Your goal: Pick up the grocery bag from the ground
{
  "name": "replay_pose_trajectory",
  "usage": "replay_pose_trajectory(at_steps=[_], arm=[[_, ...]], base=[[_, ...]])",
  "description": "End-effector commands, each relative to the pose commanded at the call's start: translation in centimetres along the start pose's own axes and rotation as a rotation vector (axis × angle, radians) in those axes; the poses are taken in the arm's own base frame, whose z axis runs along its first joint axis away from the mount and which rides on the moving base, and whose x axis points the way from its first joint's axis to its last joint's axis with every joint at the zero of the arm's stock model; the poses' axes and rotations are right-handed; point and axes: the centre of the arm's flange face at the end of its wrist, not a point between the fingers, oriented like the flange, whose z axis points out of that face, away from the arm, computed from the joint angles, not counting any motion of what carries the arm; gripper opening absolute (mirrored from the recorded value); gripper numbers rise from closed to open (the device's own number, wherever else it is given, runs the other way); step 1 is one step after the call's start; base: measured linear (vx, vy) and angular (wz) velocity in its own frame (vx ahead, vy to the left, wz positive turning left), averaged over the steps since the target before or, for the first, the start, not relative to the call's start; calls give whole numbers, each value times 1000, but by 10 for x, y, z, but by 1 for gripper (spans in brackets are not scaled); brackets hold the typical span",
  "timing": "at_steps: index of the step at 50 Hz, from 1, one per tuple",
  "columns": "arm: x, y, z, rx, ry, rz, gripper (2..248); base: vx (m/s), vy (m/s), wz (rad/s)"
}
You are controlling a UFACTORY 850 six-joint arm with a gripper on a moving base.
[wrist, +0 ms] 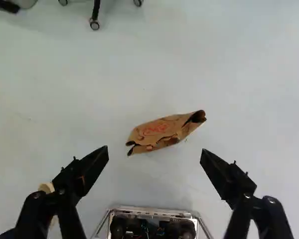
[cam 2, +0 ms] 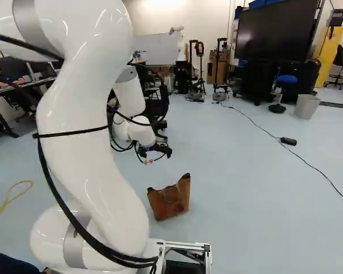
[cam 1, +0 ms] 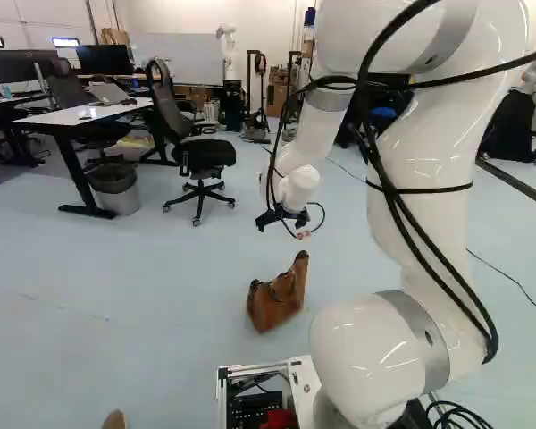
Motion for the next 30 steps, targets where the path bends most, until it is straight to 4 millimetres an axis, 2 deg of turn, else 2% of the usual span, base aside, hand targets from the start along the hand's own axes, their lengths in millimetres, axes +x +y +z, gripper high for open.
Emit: replay_pose_trajectory(at_steps=[10, 30], arm=[[5, 1, 22, -2, -119, 13, 247], [8, 1, 54, -4, -174, 17, 247]], base=[[0, 0, 0], [0, 0, 0]])
